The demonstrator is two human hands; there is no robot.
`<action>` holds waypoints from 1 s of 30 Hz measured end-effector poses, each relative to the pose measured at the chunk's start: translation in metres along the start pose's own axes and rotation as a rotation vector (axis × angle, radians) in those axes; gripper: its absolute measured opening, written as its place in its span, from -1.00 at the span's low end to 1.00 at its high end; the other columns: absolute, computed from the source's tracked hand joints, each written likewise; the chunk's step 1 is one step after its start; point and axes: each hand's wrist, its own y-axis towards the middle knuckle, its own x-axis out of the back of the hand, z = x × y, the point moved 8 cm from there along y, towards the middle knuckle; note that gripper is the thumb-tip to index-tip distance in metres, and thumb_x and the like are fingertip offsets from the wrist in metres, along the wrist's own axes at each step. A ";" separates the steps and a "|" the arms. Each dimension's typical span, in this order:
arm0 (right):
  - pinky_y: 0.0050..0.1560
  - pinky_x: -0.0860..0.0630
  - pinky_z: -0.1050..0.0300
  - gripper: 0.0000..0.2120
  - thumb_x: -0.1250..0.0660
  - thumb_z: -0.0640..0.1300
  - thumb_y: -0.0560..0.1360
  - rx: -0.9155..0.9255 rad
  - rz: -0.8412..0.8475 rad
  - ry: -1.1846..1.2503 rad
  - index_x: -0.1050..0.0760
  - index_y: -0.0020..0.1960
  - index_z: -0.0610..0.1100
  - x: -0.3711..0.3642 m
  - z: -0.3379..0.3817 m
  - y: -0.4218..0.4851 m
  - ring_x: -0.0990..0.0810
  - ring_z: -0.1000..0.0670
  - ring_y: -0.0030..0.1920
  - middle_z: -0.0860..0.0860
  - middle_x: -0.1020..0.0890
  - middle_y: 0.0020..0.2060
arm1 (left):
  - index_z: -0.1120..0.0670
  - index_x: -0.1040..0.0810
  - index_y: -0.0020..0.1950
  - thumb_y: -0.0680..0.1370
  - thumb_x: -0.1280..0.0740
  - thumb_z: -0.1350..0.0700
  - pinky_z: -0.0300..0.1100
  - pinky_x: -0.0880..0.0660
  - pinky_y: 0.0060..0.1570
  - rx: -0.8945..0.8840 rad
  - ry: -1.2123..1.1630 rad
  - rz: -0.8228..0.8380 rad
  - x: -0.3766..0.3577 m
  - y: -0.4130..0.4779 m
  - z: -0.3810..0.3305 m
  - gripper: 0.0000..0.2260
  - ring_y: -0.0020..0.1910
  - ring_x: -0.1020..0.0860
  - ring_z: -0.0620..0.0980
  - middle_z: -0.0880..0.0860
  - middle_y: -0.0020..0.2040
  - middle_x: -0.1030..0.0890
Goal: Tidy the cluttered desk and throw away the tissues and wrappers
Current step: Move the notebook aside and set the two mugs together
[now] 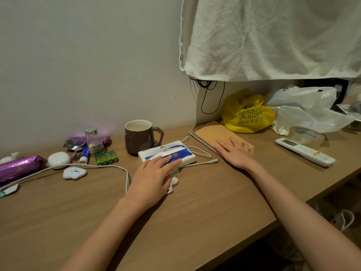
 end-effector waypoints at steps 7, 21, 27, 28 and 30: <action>0.42 0.14 -0.38 -0.50 0.17 0.39 0.51 0.000 -0.047 -0.007 -0.07 0.44 0.40 -0.004 0.027 0.015 0.07 -0.25 0.50 0.02 -0.04 0.55 | -0.24 -0.09 0.49 0.61 -0.11 -0.04 -0.09 -0.15 0.45 0.000 0.008 -0.008 0.000 0.001 0.001 -0.55 0.47 -0.17 -0.12 -0.14 0.49 -0.23; 0.41 0.13 -0.41 -0.57 0.03 0.28 0.56 0.015 -0.207 0.154 -0.35 0.36 0.27 0.002 0.031 0.018 -0.05 -0.18 0.49 0.02 -0.25 0.49 | -0.22 -0.08 0.49 0.63 -0.05 -0.08 -0.08 -0.11 0.47 0.011 -0.019 0.019 0.002 0.000 0.001 -0.58 0.49 -0.14 -0.12 -0.13 0.51 -0.21; 0.39 -0.14 -0.26 -0.66 -0.15 0.14 0.57 0.117 -0.426 0.326 -0.51 0.28 0.12 0.024 0.038 -0.014 -0.26 -0.14 0.38 0.05 -0.48 0.35 | -0.16 -0.24 0.46 0.63 -0.08 -0.06 -0.12 -0.21 0.40 0.025 -0.095 -0.038 0.019 -0.004 0.001 -0.62 0.42 -0.26 -0.11 -0.11 0.44 -0.34; 0.37 -0.22 -0.19 -0.67 -0.17 0.10 0.58 0.170 -0.451 0.321 -0.50 0.29 0.09 0.029 0.044 -0.022 -0.29 -0.12 0.36 0.04 -0.50 0.33 | -0.15 -0.26 0.45 0.63 -0.08 -0.06 -0.13 -0.24 0.37 0.031 -0.092 -0.060 0.025 -0.004 0.001 -0.63 0.40 -0.30 -0.11 -0.12 0.42 -0.38; 0.31 -0.33 -0.08 -0.68 -0.20 0.03 0.58 0.293 -0.481 0.281 -0.50 0.30 0.04 0.038 0.061 -0.042 -0.33 -0.08 0.32 0.02 -0.54 0.29 | -0.15 -0.32 0.42 0.62 -0.10 -0.06 -0.15 -0.31 0.29 0.064 -0.090 -0.097 0.038 -0.007 0.003 -0.65 0.34 -0.36 -0.12 -0.13 0.37 -0.43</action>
